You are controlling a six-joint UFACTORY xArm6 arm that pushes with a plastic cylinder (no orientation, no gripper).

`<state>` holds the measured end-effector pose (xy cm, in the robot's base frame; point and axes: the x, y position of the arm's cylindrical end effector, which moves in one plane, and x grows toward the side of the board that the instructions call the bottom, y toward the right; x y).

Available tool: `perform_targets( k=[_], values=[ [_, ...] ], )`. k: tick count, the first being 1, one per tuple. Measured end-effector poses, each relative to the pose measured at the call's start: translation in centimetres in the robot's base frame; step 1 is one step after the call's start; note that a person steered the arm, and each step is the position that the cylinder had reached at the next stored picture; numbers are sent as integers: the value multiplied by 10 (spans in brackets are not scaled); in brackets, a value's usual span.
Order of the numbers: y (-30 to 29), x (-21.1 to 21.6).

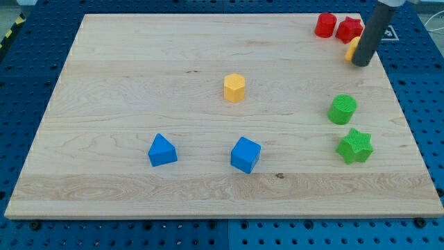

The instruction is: Move yellow hexagon right and a bit up

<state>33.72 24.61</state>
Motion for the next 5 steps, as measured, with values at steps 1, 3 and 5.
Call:
perform_targets(
  k=[1, 3, 5],
  values=[
    [-2, -29],
    [-2, -29],
    [-62, 32]
  ],
)
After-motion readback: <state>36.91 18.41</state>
